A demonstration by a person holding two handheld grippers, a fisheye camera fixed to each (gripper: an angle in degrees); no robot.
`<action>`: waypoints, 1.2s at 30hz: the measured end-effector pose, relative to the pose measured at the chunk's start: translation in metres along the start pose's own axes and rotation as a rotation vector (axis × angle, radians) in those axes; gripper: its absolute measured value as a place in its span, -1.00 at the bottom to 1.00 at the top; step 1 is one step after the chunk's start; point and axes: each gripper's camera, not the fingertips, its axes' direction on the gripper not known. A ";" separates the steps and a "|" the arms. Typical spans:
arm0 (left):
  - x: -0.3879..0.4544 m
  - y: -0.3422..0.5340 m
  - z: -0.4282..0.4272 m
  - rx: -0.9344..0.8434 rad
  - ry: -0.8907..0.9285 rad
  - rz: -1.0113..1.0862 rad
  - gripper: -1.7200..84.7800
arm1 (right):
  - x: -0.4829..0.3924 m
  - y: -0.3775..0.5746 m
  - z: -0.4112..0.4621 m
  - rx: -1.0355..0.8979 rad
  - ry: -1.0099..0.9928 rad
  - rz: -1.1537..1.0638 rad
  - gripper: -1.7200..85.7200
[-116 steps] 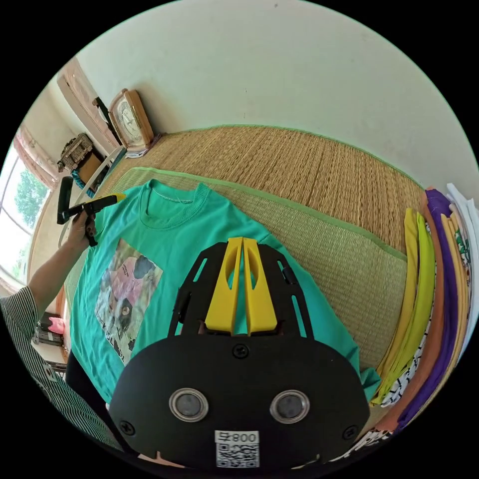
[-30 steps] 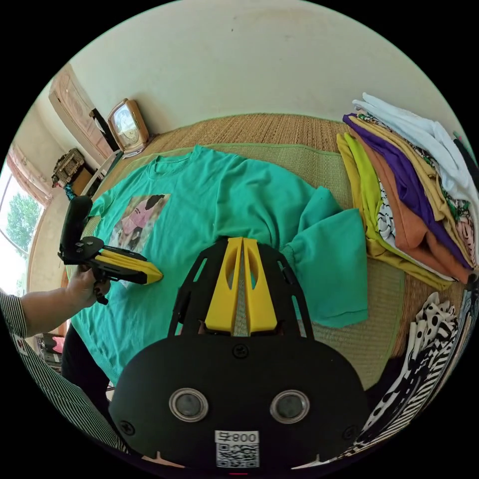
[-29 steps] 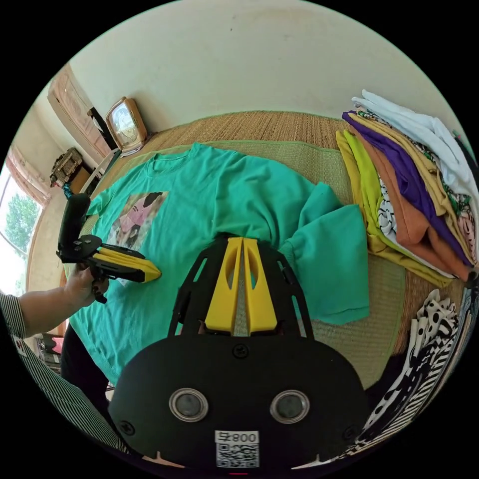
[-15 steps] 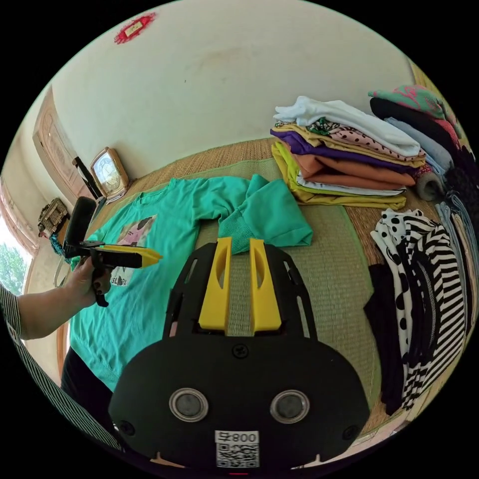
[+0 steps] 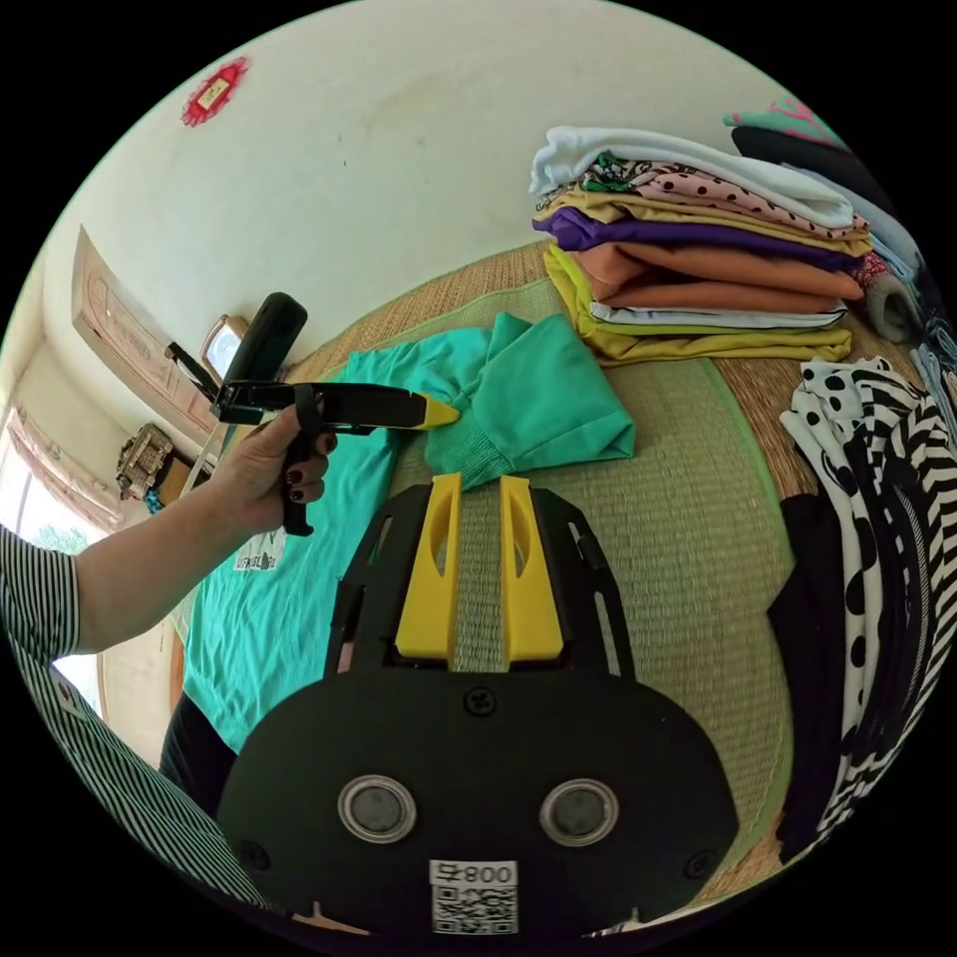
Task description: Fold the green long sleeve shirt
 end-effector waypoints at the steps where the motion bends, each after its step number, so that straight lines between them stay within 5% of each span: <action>1: 0.001 0.000 -0.001 0.003 -0.001 0.000 -0.88 | 0.006 0.000 -0.004 -0.004 -0.013 0.010 -0.80; 6: 0.012 0.004 -0.024 0.072 0.043 0.010 -0.92 | 0.039 0.006 -0.026 0.020 -0.103 0.070 -0.80; 20: 0.008 0.033 -0.113 0.263 0.239 -0.044 -0.93 | 0.156 0.052 -0.058 0.219 -0.821 0.310 -0.76; 36: -0.020 0.095 -0.198 0.315 0.309 -0.151 -0.93 | 0.145 0.080 -0.040 0.275 -1.118 0.403 -0.89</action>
